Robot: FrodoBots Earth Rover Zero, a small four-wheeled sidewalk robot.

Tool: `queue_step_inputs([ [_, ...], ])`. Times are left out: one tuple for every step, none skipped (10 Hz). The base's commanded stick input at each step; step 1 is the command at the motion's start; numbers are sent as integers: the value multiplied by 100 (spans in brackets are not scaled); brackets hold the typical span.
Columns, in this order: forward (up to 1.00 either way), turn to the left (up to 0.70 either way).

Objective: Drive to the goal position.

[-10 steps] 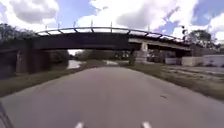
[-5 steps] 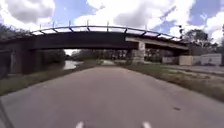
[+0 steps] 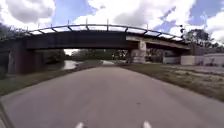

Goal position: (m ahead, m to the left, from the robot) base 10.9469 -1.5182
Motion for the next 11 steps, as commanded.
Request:
queue_step_inputs([
  [100, 24],
  [100, 27],
  [100, 27],
  [100, -11],
  [100, 21],
  [100, -19],
  [100, 5],
  [100, 15],
  [100, 3],
  [100, -12],
  [100, -11],
])
